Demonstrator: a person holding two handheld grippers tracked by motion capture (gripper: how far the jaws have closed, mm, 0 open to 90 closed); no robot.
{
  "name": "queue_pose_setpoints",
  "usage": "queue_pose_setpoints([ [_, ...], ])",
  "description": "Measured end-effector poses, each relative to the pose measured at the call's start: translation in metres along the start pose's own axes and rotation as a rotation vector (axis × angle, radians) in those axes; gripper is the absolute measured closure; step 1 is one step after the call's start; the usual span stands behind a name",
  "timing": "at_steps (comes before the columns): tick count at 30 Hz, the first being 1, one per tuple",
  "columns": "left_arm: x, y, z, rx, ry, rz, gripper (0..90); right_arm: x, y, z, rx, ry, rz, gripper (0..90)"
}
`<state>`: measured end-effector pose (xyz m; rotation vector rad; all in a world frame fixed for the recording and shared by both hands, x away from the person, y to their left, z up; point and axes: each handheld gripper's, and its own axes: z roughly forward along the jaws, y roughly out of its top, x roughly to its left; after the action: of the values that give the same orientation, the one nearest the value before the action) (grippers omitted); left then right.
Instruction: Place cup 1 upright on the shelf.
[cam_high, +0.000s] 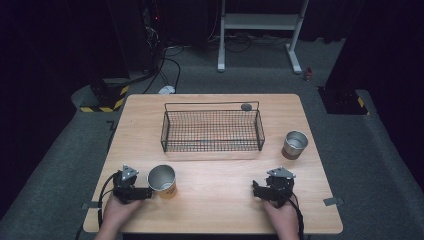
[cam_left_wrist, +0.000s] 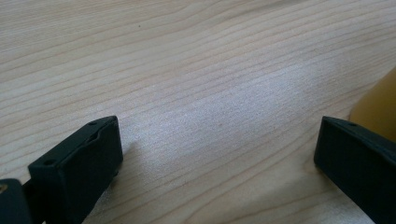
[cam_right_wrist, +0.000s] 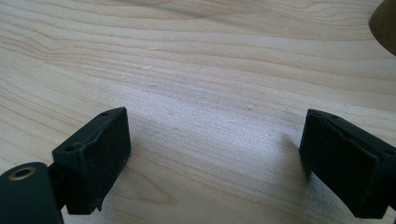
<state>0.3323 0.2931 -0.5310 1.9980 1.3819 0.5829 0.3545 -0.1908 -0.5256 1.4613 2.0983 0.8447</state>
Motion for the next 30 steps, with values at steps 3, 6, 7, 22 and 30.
queue_pose_setpoints([
  [3, -0.0001, 0.0000, -0.0001, 0.001, 0.001, 0.000, 1.7, 0.0008, 0.0008, 0.0006, 0.002, 0.002, 0.004, 8.6],
  [6, -0.0001, 0.0000, -0.0001, 0.001, 0.001, 0.000, 1.7, 0.0005, 0.0008, 0.0007, 0.001, 0.003, -0.001, 8.6],
  [7, -0.0001, 0.0000, -0.0001, 0.001, 0.001, 0.000, 1.7, 0.0008, 0.0008, 0.0006, 0.002, 0.002, 0.004, 8.6],
  [22, -0.0006, 0.0004, 0.0002, -0.001, 0.006, -0.002, 1.9, 0.0009, 0.0005, 0.0003, 0.001, 0.000, -0.001, 8.9],
  [30, 0.0005, 0.0018, -0.0002, 0.006, 0.010, 0.006, 2.5, 0.0009, 0.0004, 0.0002, 0.001, 0.000, -0.001, 8.9],
])
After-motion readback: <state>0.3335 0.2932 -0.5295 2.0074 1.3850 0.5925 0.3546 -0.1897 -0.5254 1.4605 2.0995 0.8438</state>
